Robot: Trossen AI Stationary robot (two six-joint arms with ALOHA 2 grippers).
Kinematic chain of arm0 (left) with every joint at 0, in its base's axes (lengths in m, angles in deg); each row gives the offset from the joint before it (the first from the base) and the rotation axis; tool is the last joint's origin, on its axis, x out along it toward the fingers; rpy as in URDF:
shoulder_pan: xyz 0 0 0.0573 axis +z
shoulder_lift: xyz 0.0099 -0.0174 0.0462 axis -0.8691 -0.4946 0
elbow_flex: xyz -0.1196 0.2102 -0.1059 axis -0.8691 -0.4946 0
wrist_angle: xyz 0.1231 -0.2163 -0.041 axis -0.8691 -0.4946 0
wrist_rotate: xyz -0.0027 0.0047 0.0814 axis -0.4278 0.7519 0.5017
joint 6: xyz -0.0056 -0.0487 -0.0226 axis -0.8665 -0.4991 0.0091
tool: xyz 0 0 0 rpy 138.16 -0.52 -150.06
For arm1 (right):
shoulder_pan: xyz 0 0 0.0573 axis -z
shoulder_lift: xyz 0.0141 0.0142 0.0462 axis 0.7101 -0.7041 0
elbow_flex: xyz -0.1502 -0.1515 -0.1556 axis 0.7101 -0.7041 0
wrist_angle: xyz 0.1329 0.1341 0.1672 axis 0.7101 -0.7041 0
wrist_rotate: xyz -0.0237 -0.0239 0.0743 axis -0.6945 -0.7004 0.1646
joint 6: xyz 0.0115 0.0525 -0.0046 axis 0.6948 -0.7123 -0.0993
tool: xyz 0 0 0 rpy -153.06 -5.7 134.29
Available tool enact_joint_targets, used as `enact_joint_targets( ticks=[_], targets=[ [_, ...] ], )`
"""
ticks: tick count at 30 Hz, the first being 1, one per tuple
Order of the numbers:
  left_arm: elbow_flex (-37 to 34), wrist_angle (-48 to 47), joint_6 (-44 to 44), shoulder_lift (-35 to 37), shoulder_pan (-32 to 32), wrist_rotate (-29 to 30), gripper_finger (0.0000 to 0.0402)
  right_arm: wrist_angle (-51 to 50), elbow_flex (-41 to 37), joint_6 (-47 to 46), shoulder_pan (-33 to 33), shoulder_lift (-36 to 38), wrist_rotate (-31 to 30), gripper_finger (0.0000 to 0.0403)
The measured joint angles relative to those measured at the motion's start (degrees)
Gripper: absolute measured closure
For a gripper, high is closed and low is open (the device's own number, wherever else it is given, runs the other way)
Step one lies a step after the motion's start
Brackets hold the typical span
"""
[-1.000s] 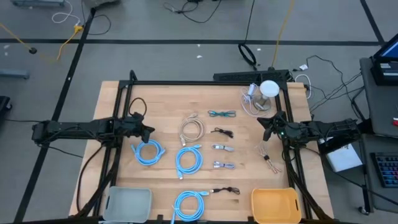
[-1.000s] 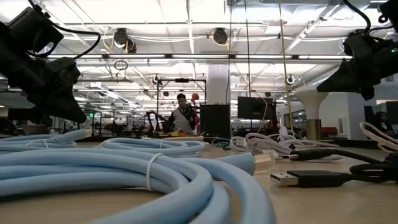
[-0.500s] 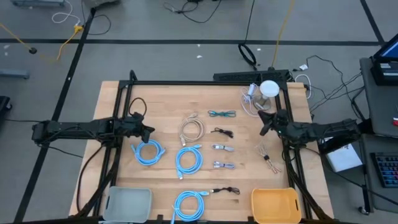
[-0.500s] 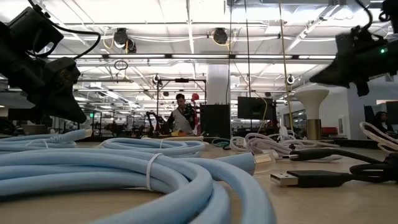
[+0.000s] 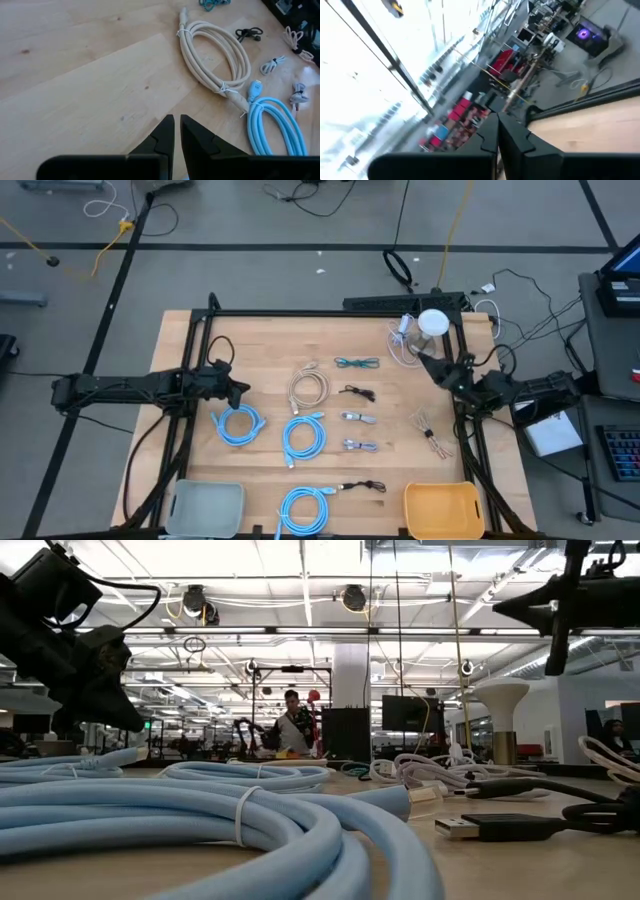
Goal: Pick & Place USB Port
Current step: Put the brown HDMI cable into the gray bin
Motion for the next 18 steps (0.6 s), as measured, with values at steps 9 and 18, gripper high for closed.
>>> enact_joint_targets(
  ticks=[9,18],
  targets=[
    [0.00,-0.04,0.00,0.00,0.00,0.00,0.0369,3.55,-0.09,-11.64,0.00,0.00,0.19,0.0403],
    [0.00,8.57,-12.83,-0.44,0.07,15.36,0.0369,5.45,-0.14,-12.62,0.93,0.00,-1.92,0.0403]
  ],
)
